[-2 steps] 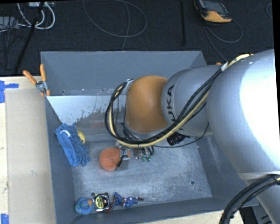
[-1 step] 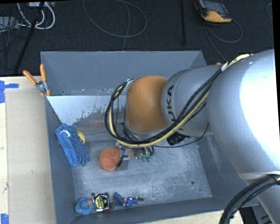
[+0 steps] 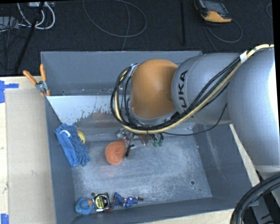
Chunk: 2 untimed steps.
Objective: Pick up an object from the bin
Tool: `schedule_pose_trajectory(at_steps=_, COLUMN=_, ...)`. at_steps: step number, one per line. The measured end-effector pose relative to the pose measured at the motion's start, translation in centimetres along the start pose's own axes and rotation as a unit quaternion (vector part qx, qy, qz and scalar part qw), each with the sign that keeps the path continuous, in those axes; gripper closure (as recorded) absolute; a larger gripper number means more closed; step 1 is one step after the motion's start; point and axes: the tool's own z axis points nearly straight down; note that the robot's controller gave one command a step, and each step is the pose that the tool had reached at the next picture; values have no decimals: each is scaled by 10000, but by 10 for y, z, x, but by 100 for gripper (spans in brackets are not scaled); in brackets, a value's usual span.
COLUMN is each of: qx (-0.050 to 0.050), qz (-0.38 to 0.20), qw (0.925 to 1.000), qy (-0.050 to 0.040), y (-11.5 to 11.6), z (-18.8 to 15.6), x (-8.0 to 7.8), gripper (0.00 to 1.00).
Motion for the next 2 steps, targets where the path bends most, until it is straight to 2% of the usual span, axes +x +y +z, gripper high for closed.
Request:
schedule_pose_trajectory(at_steps=1, qx=-1, qz=6, qw=10000, qy=1, y=0, z=0, x=0, gripper=100)
schedule_pose_trajectory(at_steps=2, qx=5, qz=-28, qw=10000, qy=-9, y=-26, z=-141, x=4, gripper=100)
